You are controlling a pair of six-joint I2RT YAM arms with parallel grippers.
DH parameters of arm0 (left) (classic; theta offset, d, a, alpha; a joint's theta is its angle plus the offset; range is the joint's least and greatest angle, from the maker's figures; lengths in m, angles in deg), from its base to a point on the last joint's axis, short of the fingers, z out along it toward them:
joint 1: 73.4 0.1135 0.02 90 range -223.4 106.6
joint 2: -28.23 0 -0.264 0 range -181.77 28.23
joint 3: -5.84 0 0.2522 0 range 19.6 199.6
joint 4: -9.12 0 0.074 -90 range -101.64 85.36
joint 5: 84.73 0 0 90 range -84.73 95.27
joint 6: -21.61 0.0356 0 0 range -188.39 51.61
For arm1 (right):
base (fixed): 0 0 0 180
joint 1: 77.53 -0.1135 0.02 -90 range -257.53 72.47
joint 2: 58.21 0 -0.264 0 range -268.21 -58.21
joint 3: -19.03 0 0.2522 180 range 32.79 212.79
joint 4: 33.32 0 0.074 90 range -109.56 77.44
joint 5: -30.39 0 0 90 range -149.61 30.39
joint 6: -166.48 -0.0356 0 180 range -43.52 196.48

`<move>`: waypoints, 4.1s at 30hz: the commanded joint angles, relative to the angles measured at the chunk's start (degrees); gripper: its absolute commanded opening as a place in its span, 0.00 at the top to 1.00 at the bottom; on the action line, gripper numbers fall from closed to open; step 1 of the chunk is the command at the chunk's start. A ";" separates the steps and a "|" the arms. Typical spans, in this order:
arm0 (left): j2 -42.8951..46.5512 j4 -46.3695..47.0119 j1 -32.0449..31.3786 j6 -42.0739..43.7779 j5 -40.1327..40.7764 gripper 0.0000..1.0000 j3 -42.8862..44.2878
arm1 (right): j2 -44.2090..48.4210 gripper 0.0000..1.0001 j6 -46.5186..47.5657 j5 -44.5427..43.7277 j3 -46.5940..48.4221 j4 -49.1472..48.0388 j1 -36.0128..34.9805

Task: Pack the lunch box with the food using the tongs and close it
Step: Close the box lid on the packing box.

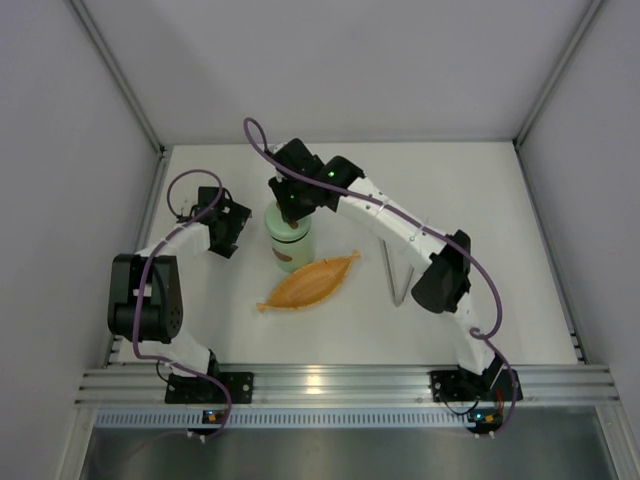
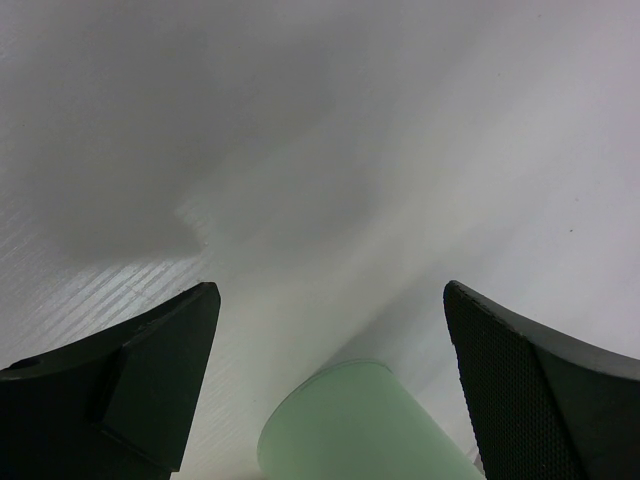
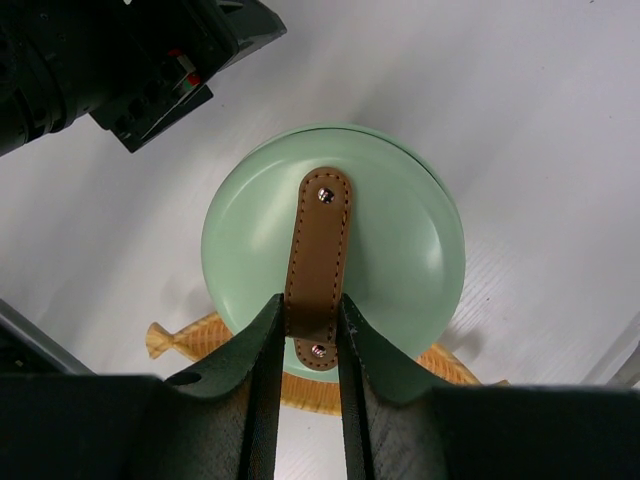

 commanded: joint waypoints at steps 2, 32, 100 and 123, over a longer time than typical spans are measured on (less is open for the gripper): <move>0.13 2.11 -0.10 -0.19 -0.29 0.02 -0.05 | 4.67 0.85 0.78 -1.74 2.15 3.50 0.88; -0.75 2.64 -0.18 -0.37 -0.99 0.02 -0.49 | 0.80 0.86 0.87 2.56 0.57 3.51 0.88; -3.30 4.40 -0.18 -0.37 -2.05 0.02 -0.84 | -6.06 0.53 6.15 -9.31 -5.05 4.03 -2.81; -2.68 4.05 -0.10 0.34 -2.05 0.02 -0.40 | 4.75 0.54 -0.36 -10.36 -22.45 -5.54 -4.75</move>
